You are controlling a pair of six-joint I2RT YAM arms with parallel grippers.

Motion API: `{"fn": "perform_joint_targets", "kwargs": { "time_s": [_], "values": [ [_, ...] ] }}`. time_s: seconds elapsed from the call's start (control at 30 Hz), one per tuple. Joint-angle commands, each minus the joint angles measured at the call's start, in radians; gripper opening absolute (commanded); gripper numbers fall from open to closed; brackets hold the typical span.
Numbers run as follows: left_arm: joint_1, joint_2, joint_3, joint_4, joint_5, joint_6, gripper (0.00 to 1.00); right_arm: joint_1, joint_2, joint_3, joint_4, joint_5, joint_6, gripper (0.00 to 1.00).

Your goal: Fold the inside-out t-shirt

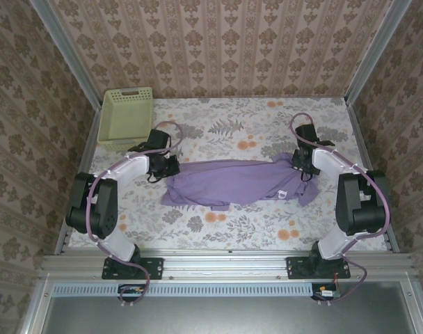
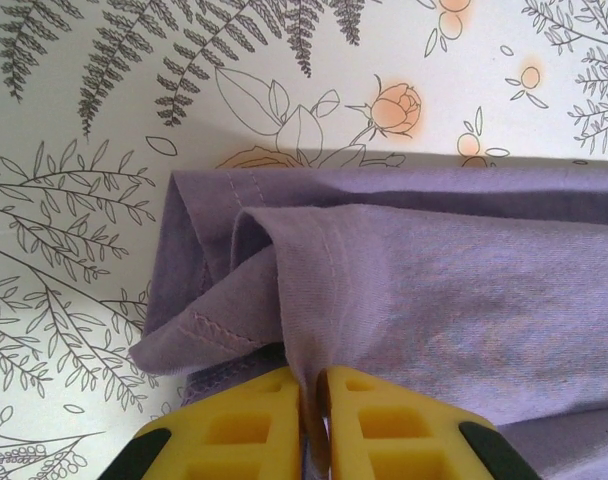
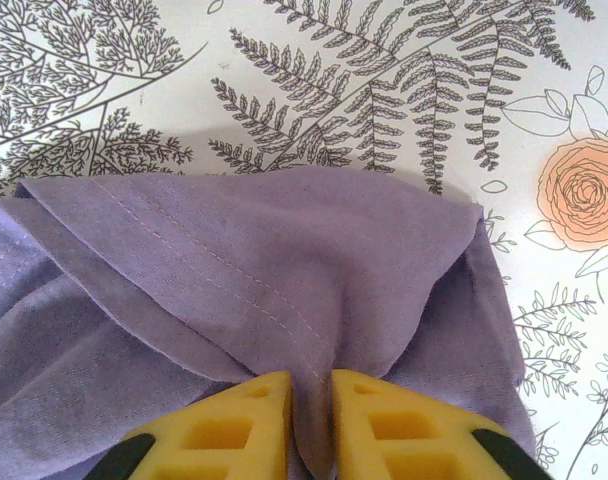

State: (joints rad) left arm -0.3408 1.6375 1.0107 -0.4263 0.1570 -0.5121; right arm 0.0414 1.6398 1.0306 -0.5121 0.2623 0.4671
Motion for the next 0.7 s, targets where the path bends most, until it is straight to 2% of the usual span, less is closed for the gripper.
{"fn": "perform_joint_targets", "kwargs": {
  "time_s": [0.0, 0.17, 0.4, 0.67],
  "values": [
    [-0.005, 0.006, 0.019, -0.026, -0.011, 0.021, 0.15, -0.005, 0.016, 0.027, -0.014, 0.021, -0.006, 0.15],
    [-0.004, -0.008, 0.018, -0.035, -0.026, 0.023, 0.15, -0.006, -0.009, 0.022, -0.018, 0.064, -0.005, 0.0],
    [-0.003, -0.026, 0.006, -0.03, -0.033, 0.026, 0.17, 0.002, -0.08, 0.035, -0.06, 0.143, -0.016, 0.0],
    [-0.002, -0.108, -0.05, 0.001, -0.034, 0.013, 0.33, 0.018, -0.158, 0.006, -0.047, 0.163, -0.021, 0.0]
  ]
}}
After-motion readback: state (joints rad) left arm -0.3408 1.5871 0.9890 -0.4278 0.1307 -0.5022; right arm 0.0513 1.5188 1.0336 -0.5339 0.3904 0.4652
